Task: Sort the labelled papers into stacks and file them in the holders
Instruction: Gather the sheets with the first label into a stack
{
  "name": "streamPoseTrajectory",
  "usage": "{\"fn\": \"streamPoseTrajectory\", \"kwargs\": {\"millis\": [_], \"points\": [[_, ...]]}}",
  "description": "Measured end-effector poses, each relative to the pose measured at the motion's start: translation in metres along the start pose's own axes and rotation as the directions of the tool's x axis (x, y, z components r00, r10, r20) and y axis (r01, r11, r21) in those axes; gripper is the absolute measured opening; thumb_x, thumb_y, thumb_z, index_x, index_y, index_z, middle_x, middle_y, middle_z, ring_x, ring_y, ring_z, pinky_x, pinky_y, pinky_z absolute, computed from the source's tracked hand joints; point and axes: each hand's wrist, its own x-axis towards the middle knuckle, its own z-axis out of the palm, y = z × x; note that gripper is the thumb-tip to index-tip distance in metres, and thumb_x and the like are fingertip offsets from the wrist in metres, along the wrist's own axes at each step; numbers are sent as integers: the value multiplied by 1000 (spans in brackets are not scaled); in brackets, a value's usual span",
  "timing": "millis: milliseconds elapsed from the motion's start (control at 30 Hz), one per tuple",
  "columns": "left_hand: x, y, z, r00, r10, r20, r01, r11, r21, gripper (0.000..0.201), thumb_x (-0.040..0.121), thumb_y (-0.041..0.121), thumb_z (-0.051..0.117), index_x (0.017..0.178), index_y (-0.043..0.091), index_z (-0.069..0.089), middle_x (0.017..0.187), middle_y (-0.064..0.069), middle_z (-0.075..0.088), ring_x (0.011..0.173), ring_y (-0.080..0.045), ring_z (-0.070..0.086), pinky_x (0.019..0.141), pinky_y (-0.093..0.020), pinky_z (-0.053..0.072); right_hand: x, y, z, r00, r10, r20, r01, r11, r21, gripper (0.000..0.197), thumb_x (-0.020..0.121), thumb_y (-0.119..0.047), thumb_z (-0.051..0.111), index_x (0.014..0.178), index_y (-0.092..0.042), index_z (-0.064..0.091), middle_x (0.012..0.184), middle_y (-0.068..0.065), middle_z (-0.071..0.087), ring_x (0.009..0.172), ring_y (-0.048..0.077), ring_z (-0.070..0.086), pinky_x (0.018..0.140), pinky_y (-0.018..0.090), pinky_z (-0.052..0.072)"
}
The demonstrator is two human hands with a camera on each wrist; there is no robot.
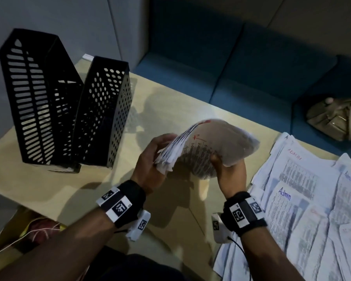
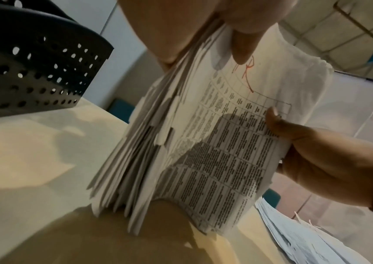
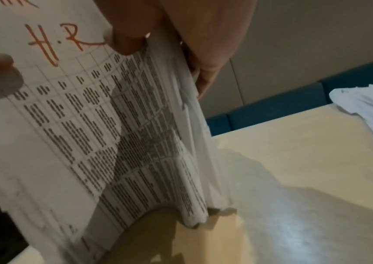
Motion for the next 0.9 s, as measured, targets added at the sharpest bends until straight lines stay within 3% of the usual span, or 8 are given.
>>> {"fn": "streamPoseTrajectory", "kwargs": {"millis": [67, 167, 233, 400, 500, 767, 833, 900], "points": [[1, 3, -3, 999, -50, -1, 50, 997, -65, 27, 95, -9, 46, 114, 10, 51, 92, 14, 61, 78, 10, 63, 69, -2, 44, 5, -5, -8, 1000, -20, 11, 20, 999, -38, 52, 74, -35, 72, 118, -10, 58, 101, -5, 63, 91, 9, 59, 61, 6, 39], [5, 4, -4, 997, -70, 8, 71, 992, -103, 34, 93, -6, 52, 119, 16, 49, 107, 13, 57, 95, 14, 58, 82, -3, 43, 15, -19, -14, 1000, -21, 18, 20, 998, 62, 50, 71, -25, 77, 115, -10, 60, 99, -11, 63, 81, -11, 58, 68, -1, 42], [9, 3, -4, 999, -37, 6, 38, 996, -79, 33, 95, -3, 50, 116, 23, 48, 107, 16, 57, 95, 21, 55, 84, -1, 42, 20, -26, -9, 1000, 29, 11, -31, 992, 119, 56, 72, -17, 82, 121, -10, 56, 106, -7, 63, 94, -2, 60, 75, 8, 48], [13, 10, 0, 998, 14, -57, -18, 997, -80, 34, 95, -4, 49, 111, 27, 49, 102, 21, 55, 89, 27, 53, 82, 2, 41, 22, -33, 3, 988, 116, -104, -114, 993, 32, 61, 73, -36, 79, 125, -13, 57, 119, 6, 66, 104, 19, 60, 85, 32, 51], [8, -1, -3, 1000, -22, -5, 22, 999, -47, 38, 97, -3, 47, 112, 31, 49, 104, 22, 56, 93, 25, 54, 82, 1, 42, 15, -24, 9, 988, 134, -72, -134, 991, 3, 53, 76, -34, 77, 119, -6, 63, 110, 13, 69, 95, 19, 62, 73, 29, 49], [4, -10, -12, 996, -87, 17, 87, 996, -14, 31, 100, 14, 48, 109, 43, 49, 104, 27, 57, 96, 20, 55, 83, 2, 41, 16, 1, 13, 981, 171, 87, -171, 985, -10, 38, 80, -28, 74, 105, 0, 66, 99, 11, 69, 93, 25, 65, 68, 27, 50], [3, -6, -18, 994, -110, 23, 110, 994, -20, 29, 100, 16, 49, 110, 43, 51, 103, 22, 60, 95, 12, 59, 80, -1, 45, 23, -7, 10, 983, 159, 94, -162, 986, 26, 37, 79, -29, 75, 99, 1, 67, 95, 11, 70, 89, 19, 66, 62, 17, 47], [2, -3, -28, 997, -82, 2, 82, 996, 27, 25, 99, 20, 51, 116, 37, 57, 106, 18, 65, 95, 10, 61, 81, -4, 46, 31, -25, 6, 984, 111, 137, -131, 980, 148, 46, 72, -39, 77, 98, -2, 67, 92, 7, 69, 75, -5, 64, 59, 6, 46]]}}
